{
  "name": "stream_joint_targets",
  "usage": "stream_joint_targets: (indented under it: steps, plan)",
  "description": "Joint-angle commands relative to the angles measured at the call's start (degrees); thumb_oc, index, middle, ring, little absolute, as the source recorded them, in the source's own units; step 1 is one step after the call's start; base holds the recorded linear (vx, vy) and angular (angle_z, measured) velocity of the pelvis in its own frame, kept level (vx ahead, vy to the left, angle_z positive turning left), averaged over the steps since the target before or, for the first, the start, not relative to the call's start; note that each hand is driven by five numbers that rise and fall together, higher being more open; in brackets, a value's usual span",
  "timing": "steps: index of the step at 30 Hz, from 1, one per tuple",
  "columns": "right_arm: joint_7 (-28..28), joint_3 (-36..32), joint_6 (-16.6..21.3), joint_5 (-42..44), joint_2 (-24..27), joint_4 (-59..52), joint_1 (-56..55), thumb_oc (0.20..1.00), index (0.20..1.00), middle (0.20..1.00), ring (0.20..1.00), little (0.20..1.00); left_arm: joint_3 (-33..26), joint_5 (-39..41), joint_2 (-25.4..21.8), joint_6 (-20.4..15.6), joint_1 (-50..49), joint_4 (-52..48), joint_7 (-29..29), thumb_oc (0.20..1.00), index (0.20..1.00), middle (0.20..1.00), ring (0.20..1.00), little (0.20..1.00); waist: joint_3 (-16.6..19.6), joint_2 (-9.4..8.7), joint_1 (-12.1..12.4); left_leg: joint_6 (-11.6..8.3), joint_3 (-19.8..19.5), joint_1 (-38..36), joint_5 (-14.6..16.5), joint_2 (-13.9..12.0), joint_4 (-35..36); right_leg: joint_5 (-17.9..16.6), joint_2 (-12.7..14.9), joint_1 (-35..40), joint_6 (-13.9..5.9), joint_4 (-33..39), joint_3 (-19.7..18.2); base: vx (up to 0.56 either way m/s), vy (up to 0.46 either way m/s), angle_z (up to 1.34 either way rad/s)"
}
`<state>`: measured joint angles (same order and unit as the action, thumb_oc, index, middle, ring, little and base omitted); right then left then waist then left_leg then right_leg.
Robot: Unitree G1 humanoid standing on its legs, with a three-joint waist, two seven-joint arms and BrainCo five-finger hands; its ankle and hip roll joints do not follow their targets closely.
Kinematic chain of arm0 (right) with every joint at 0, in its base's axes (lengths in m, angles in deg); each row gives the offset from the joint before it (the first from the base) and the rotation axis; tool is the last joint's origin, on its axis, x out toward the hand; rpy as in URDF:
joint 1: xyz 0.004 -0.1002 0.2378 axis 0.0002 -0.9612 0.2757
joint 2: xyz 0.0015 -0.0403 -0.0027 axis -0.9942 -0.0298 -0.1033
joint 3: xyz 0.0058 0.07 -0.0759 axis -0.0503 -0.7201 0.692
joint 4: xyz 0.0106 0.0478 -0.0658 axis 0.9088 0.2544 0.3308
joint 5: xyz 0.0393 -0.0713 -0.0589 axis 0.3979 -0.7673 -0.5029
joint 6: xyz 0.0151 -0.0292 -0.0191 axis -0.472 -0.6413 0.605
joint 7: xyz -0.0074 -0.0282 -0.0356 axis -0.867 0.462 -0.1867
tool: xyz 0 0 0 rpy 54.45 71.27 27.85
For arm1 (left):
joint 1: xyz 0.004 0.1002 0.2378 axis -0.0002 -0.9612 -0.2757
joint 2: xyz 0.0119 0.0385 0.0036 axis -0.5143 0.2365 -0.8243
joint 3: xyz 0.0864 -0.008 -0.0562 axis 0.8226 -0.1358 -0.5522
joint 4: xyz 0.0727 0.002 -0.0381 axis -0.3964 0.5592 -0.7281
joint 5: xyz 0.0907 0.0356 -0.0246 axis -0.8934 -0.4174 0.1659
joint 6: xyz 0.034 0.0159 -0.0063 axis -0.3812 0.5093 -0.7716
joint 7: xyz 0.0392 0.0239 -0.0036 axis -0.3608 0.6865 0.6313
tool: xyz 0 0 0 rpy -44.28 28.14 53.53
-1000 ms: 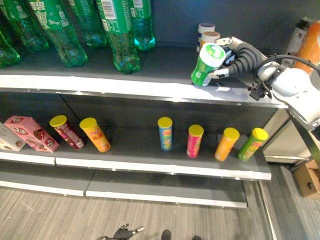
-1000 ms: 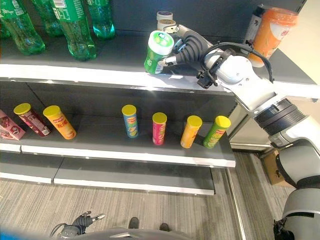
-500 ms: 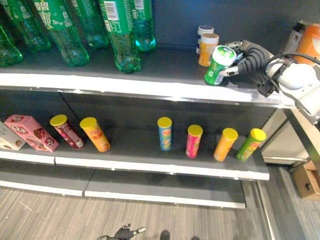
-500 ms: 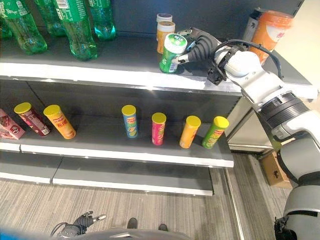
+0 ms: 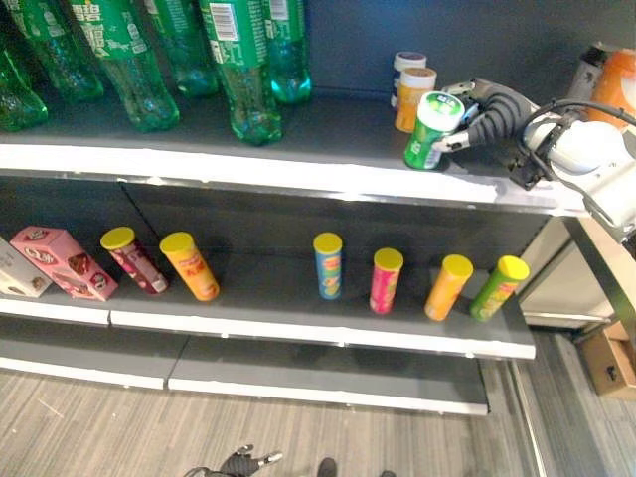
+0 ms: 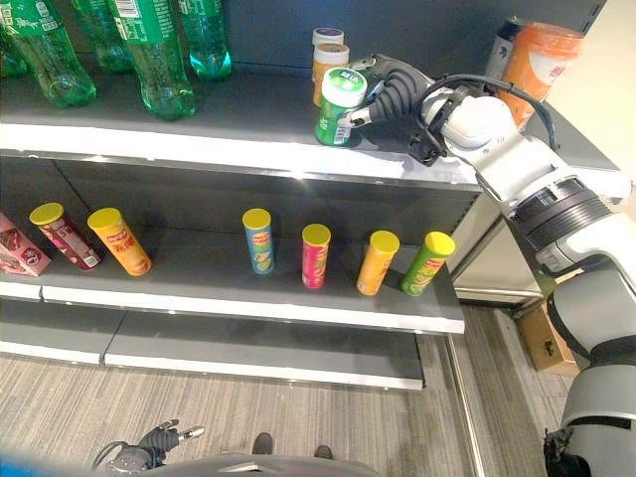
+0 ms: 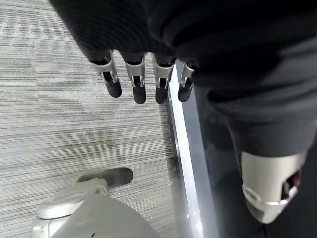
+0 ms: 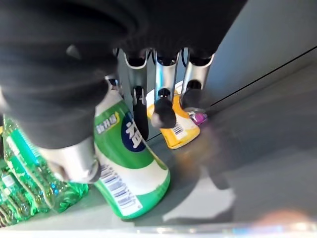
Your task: Put the goods on the table back onto the shelves and tidy them up.
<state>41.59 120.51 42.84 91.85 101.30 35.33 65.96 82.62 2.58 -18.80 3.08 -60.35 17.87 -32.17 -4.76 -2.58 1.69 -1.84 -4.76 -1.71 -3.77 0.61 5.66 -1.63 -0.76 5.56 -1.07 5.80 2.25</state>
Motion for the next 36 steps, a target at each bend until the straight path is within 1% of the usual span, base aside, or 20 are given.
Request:
stream_joint_targets:
  steps: [1, 12, 13, 14, 15, 18, 23, 28, 30, 31, 32, 33, 34, 36]
  plan:
    - [-0.6, 4.6, 0.8, -0.9, 0.5, 2.0, 6.1, 0.2, 0.2, 0.2, 0.2, 0.2, 2.2, 0.6, -3.8, -2.1, 4.0, 1.2, -0.7, 1.0, 1.0, 1.0, 1.0, 1.0, -0.4, -3.05, 1.7, -3.17, 3.0, -3.4, 6.8, -2.8, -0.7, 3.7, 5.8, 0.9, -6.72, -1.0, -0.7, 0.0, 0.011, 0.07]
    - [-0.8, 5.1, 0.5, -2.2, -0.2, 2.9, 6.4, 0.2, 0.2, 0.2, 0.2, 0.2, 2.2, 0.7, -4.1, -2.0, 4.3, 1.0, -0.8, 1.0, 1.0, 1.0, 1.0, 1.0, -0.5, -3.14, 1.9, -3.11, 2.9, -3.4, 6.9, -2.8, -0.7, 3.7, 5.8, 1.0, -6.76, -1.0, -0.4, 0.0, 0.001, 0.01]
    - [-0.8, 5.1, 0.4, -2.4, -0.1, 3.0, 6.4, 0.25, 0.25, 0.25, 0.25, 0.25, 2.2, 0.6, -4.2, -2.0, 4.3, 1.0, -0.8, 1.0, 1.0, 1.0, 1.0, 1.0, -0.5, -3.13, 1.9, -3.1, 2.9, -3.5, 6.9, -2.7, -0.7, 3.7, 5.8, 1.0, -6.76, -1.0, -0.4, 0.0, 0.0, 0.0]
    - [-0.7, 5.1, 0.4, -2.5, -0.1, 3.1, 6.4, 0.25, 0.25, 0.25, 0.25, 0.25, 2.2, 0.7, -4.2, -2.0, 4.3, 1.0, -0.8, 1.0, 1.0, 1.0, 1.0, 1.0, -0.5, -3.14, 1.9, -3.1, 2.9, -3.5, 6.9, -2.8, -0.7, 3.7, 5.8, 1.0, -6.76, -1.0, -0.4, 0.0, 0.0, 0.0]
    - [-0.4, 5.0, 0.6, -2.7, 0.0, 3.4, 6.5, 1.0, 1.0, 1.0, 1.0, 1.0, 2.1, 0.9, -4.2, -2.0, 4.3, 0.9, -0.9, 1.0, 1.0, 1.0, 1.0, 1.0, -0.5, -3.15, 1.9, -3.1, 2.9, -3.5, 6.9, -2.7, -0.7, 3.7, 5.8, 1.0, -6.77, -1.0, -0.4, 0.0, 0.0, 0.0]
    - [0.6, 3.7, 1.1, -2.1, 0.2, 3.5, 6.4, 1.0, 1.0, 1.0, 1.0, 1.0, 1.9, 1.0, -4.3, -2.0, 4.2, 1.2, -0.8, 1.0, 1.0, 1.0, 1.0, 1.0, -0.6, -3.1, 1.8, -3.09, 2.9, -3.5, 7.0, -2.7, -0.7, 3.7, 5.9, 1.0, -6.79, -1.0, -0.4, 0.0, 0.0, 0.0]
    - [2.6, 1.3, 2.4, -1.2, 1.8, 0.0, 6.8, 1.0, 1.0, 1.0, 1.0, 1.0, 1.2, 1.2, -4.2, -1.9, 3.9, 1.6, -0.5, 1.0, 1.0, 1.0, 1.0, 1.0, -0.5, -3.09, 1.5, -3.04, 3.1, -3.6, 7.1, -2.7, -0.7, 3.6, 5.9, 0.9, -6.85, -1.1, -0.5, 0.0, 0.0, 0.0]
    - [6.9, -1.8, 4.5, -3.8, 5.4, -7.2, 8.8, 1.0, 1.0, 1.0, 1.0, 1.0, -0.6, 1.9, -3.9, -1.7, 4.1, 2.5, 0.3, 1.0, 1.0, 1.0, 1.0, 1.0, -0.2, -3.06, 0.5, -2.81, 3.7, -4.1, 7.7, -2.6, -0.7, 3.5, 6.2, 0.8, -7.17, -1.2, -1.1, 0.01, 0.041, -0.01]
    - [8.5, -4.2, 5.1, -5.5, 7.9, -12.1, 8.1, 1.0, 1.0, 1.0, 1.0, 1.0, -1.8, 2.0, -3.7, -1.6, 4.0, 2.5, 0.6, 1.0, 1.0, 1.0, 1.0, 1.0, 0.0, -2.99, -0.2, -2.56, 3.9, -4.1, 7.9, -2.5, -0.7, 3.4, 6.3, 0.6, -7.34, -1.2, -1.7, 0.01, 0.069, -0.04]
    - [9.5, -6.2, 5.6, -6.2, 9.5, -15.4, 7.1, 1.0, 1.0, 1.0, 1.0, 1.0, -2.4, 1.9, -3.7, -1.6, 4.1, 2.5, 0.7, 1.0, 1.0, 1.0, 1.0, 1.0, 0.0, -2.84, -0.6, -2.42, 4.2, -4.2, 8.1, -2.5, -0.7, 3.3, 6.3, 0.3, -7.51, -1.3, -2.0, 0.01, 0.117, -0.15]
    - [10.7, -11.3, 6.9, -7.4, 11.6, -19.6, 3.6, 1.0, 1.0, 1.0, 1.0, 1.0, -3.0, 1.5, -3.6, -1.7, 4.1, 2.5, 0.8, 1.0, 1.0, 1.0, 1.0, 1.0, 0.1, -2.8, -1.3, -2.04, 4.8, -4.3, 8.4, -2.4, -0.7, 3.1, 6.5, -0.2, -7.82, -1.5, -3.1, -0.01, 0.213, -0.25]
    - [12.9, -17.5, 7.8, -11.5, 15.0, -25.5, -1.5, 1.0, 1.0, 1.0, 1.0, 1.0, -3.8, 0.8, -3.3, -1.7, 4.2, 2.4, 1.2, 1.0, 1.0, 1.0, 1.0, 1.0, 0.0, -2.68, -2.6, -1.26, 5.6, -4.2, 8.8, -2.0, -0.8, 2.4, 6.5, -1.8, -8.42, -2.4, -5.2, -0.02, 0.226, -0.38]
    - [13.2, -18.8, 7.9, -12.6, 15.9, -27.1, -3.0, 1.0, 1.0, 1.0, 1.0, 1.0, -4.1, 0.5, -3.1, -1.7, 4.2, 2.3, 1.3, 1.0, 1.0, 1.0, 1.0, 1.0, -0.1, -2.49, -3.2, -1.03, 6.0, -4.3, 8.8, -1.9, -0.9, 2.2, 6.5, -2.2, -8.62, -2.7, -5.9, -0.03, 0.217, -0.6]
    - [14.2, -23.7, 8.1, -15.0, 17.2, -30.3, -8.3, 1.0, 1.0, 1.0, 1.0, 1.0, -4.2, -0.3, -3.0, -1.6, 4.5, 2.1, 1.5, 1.0, 1.0, 1.0, 1.0, 1.0, -0.1, -2.53, -4.2, -0.42, 7.0, -4.3, 9.2, -1.5, -0.9, 1.5, 6.4, -3.4, -9.19, -3.4, -7.8, -0.03, 0.158, -0.68]
